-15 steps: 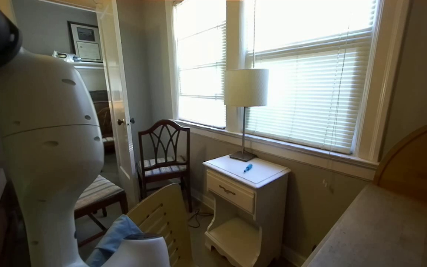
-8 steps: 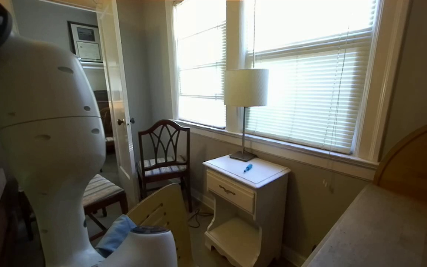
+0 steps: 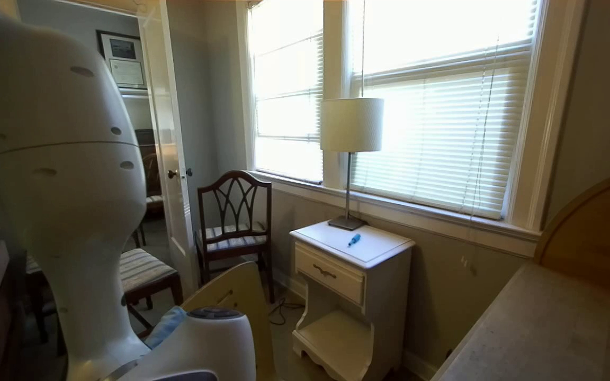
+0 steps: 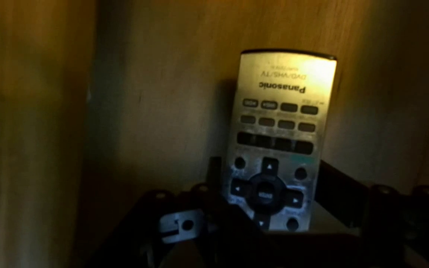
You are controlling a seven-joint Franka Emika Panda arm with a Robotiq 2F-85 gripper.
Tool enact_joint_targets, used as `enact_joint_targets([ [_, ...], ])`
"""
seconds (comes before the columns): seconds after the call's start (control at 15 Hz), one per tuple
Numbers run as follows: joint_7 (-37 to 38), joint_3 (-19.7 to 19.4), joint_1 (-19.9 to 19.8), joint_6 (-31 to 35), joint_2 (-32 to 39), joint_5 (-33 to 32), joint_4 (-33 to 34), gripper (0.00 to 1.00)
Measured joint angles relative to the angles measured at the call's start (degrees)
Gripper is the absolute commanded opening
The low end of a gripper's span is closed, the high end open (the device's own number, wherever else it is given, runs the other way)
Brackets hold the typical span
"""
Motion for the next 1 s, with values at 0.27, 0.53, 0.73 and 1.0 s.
enact_joint_targets([
  [0.27,1.26,0.03,-0.03,0.0,-2.37,0.35,-1.96,0.35],
  [0.53,1.5,0.18,-0.03,-0.1,-5.53,0.42,-4.88,0.35],
  [0.73,1.53,0.39,0.23,-0.1,-7.75,0.42,-7.22,0.35],
  [1.0,2.5,0.08,1.73,-0.05,-11.16,0.42,-10.49,0.35],
])
